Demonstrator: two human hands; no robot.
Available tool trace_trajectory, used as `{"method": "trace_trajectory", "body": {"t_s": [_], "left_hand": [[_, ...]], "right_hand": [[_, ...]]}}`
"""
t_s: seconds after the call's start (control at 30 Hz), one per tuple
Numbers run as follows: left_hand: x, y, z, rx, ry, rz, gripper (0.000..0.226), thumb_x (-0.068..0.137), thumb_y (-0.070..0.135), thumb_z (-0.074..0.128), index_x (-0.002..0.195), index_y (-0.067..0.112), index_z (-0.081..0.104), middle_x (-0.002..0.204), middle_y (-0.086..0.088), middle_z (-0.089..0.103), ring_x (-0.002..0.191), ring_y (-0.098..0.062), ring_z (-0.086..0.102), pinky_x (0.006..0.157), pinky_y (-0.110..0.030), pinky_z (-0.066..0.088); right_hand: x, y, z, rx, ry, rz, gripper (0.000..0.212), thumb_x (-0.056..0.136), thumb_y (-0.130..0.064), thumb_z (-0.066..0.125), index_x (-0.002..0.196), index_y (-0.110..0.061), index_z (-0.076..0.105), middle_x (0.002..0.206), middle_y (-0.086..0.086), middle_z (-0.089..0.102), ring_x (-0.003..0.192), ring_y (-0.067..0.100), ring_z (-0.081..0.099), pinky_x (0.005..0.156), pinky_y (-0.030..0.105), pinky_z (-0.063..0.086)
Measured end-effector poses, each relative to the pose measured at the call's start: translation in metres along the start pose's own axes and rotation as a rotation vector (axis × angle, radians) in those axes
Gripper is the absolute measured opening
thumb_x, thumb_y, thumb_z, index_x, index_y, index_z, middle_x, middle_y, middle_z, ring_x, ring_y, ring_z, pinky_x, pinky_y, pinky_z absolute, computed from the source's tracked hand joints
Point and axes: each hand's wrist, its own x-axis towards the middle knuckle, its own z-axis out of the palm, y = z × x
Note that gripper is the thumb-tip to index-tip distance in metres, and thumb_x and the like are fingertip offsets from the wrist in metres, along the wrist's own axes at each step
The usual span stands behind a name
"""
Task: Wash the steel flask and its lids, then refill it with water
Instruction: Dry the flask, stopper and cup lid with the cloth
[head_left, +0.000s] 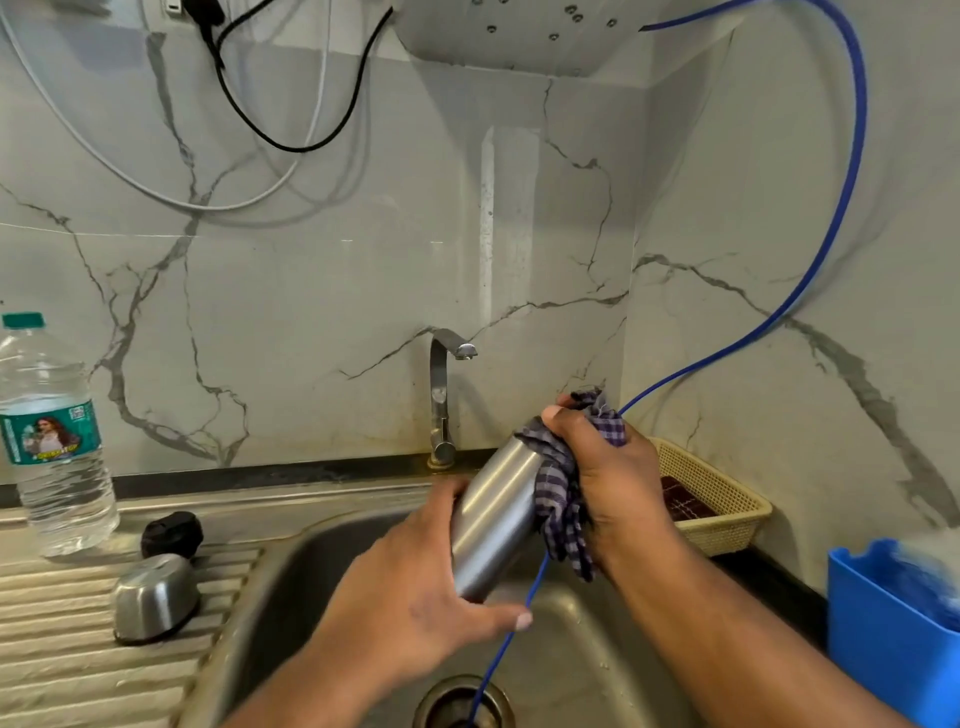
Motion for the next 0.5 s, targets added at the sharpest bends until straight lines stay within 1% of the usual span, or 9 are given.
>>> {"method": "trace_trajectory", "body": {"t_s": [0.07, 0.13, 0.2, 0.23, 0.3, 0.33, 0.4, 0.43, 0.5], "left_hand": [[-0.002, 0.006, 0.006, 0.055, 0.038, 0.030, 0.096, 0.063, 0.072, 0.081, 0.134, 0.046, 0.021, 0.106, 0.022, 0.049, 0.096, -0.002, 0.058, 0.088, -0.021, 0.051], [0.002, -0.003, -0.004, -0.103, -0.097, 0.046, 0.082, 0.066, 0.060, 0.085, 0.126, 0.045, 0.031, 0.103, 0.021, 0.057, 0.093, -0.001, 0.062, 0.085, -0.017, 0.052], [0.006, -0.017, -0.017, -0.475, -0.379, 0.055, 0.071, 0.068, 0.044, 0.090, 0.127, 0.037, 0.051, 0.109, 0.011, 0.071, 0.097, -0.007, 0.069, 0.090, -0.028, 0.058], [0.005, -0.023, -0.020, -0.701, -0.543, 0.071, 0.066, 0.071, 0.034, 0.087, 0.130, 0.027, 0.058, 0.113, 0.002, 0.073, 0.098, -0.016, 0.071, 0.091, -0.037, 0.059], [0.000, -0.031, -0.017, -1.074, -0.849, 0.082, 0.058, 0.081, 0.019, 0.077, 0.135, 0.010, 0.057, 0.115, -0.019, 0.068, 0.095, -0.034, 0.069, 0.087, -0.044, 0.057], [-0.001, -0.032, -0.012, -1.194, -0.970, 0.076, 0.059, 0.084, 0.018, 0.073, 0.138, 0.006, 0.053, 0.114, -0.022, 0.064, 0.094, -0.035, 0.068, 0.087, -0.044, 0.056], [0.001, -0.033, -0.007, -1.327, -1.088, 0.061, 0.061, 0.089, 0.027, 0.068, 0.142, 0.007, 0.048, 0.113, -0.017, 0.061, 0.094, -0.030, 0.067, 0.087, -0.043, 0.054], [0.003, -0.033, -0.006, -1.361, -1.088, 0.062, 0.061, 0.090, 0.032, 0.066, 0.142, 0.008, 0.048, 0.113, -0.014, 0.061, 0.095, -0.028, 0.067, 0.088, -0.043, 0.054], [0.006, -0.030, -0.006, -1.439, -1.026, 0.025, 0.064, 0.088, 0.036, 0.071, 0.141, 0.007, 0.050, 0.112, -0.014, 0.062, 0.094, -0.029, 0.068, 0.087, -0.046, 0.056]], "right_hand": [[-0.003, -0.001, 0.002, -0.024, -0.017, -0.007, 0.022, 0.079, -0.008, 0.083, 0.100, -0.009, 0.076, 0.082, 0.008, 0.077, 0.073, 0.021, 0.073, 0.062, 0.028, 0.058], [-0.001, -0.003, 0.000, 0.003, -0.102, 0.006, 0.024, 0.079, -0.009, 0.083, 0.101, -0.009, 0.076, 0.085, 0.008, 0.076, 0.076, 0.022, 0.073, 0.064, 0.028, 0.059], [0.002, -0.001, -0.005, 0.090, -0.274, 0.056, 0.040, 0.069, -0.020, 0.090, 0.105, -0.011, 0.076, 0.094, 0.012, 0.074, 0.087, 0.028, 0.071, 0.078, 0.036, 0.061], [0.002, 0.002, -0.006, 0.148, -0.386, 0.090, 0.050, 0.062, -0.026, 0.093, 0.107, -0.012, 0.075, 0.099, 0.013, 0.072, 0.094, 0.032, 0.069, 0.089, 0.042, 0.057], [0.000, 0.008, -0.008, 0.314, -0.590, 0.162, 0.055, 0.061, -0.028, 0.094, 0.109, -0.013, 0.071, 0.103, 0.012, 0.069, 0.100, 0.034, 0.067, 0.097, 0.046, 0.053], [-0.001, 0.009, -0.010, 0.390, -0.646, 0.196, 0.052, 0.064, -0.028, 0.093, 0.109, -0.014, 0.070, 0.104, 0.010, 0.068, 0.101, 0.032, 0.067, 0.097, 0.045, 0.055], [-0.003, 0.008, -0.009, 0.418, -0.612, 0.220, 0.047, 0.069, -0.033, 0.091, 0.108, -0.017, 0.070, 0.107, 0.008, 0.067, 0.101, 0.029, 0.067, 0.096, 0.044, 0.055], [-0.002, 0.009, -0.008, 0.343, -0.517, 0.199, 0.046, 0.069, -0.039, 0.091, 0.105, -0.019, 0.072, 0.107, 0.009, 0.069, 0.100, 0.029, 0.067, 0.096, 0.045, 0.054], [0.001, 0.009, -0.006, 0.113, -0.175, 0.094, 0.037, 0.073, -0.043, 0.088, 0.097, -0.018, 0.076, 0.099, 0.013, 0.073, 0.091, 0.029, 0.070, 0.089, 0.045, 0.056]]}}
